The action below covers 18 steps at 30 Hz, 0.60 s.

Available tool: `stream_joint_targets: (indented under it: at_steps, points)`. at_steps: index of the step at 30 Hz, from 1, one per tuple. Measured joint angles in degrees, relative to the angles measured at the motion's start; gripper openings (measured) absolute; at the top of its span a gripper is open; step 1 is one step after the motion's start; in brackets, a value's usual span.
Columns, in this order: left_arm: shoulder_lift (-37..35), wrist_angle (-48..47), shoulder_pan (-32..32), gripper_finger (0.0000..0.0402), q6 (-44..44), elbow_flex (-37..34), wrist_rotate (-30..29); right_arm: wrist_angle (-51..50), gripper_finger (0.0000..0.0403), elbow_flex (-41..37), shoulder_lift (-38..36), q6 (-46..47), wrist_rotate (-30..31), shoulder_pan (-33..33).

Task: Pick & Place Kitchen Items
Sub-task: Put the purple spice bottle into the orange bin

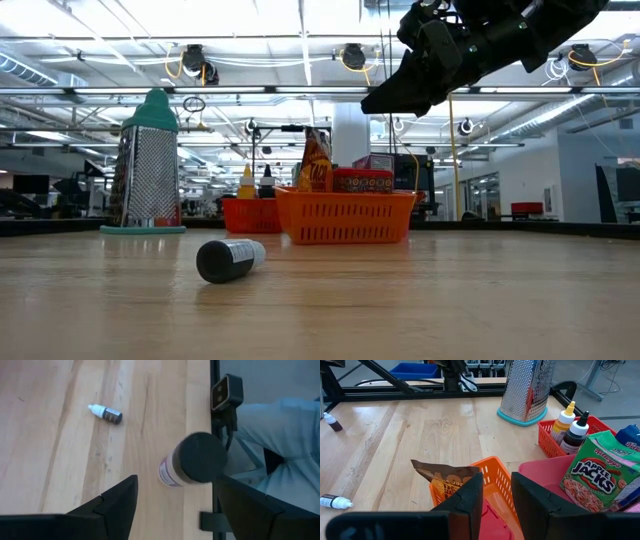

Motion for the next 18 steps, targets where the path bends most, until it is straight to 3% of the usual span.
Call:
stream_joint_targets:
  at_steps: [9,18]
  points:
    - [0.0,1.54,-2.74,0.0269,-1.91,0.0,-5.18,-0.01,0.0093,0.0,0.0,0.0,0.0,0.0]
    - [0.0,15.28,-4.11,0.0269,-4.27,-6.91,-6.3,-0.02,0.0093,0.0,0.0,0.0,0.0,0.0]
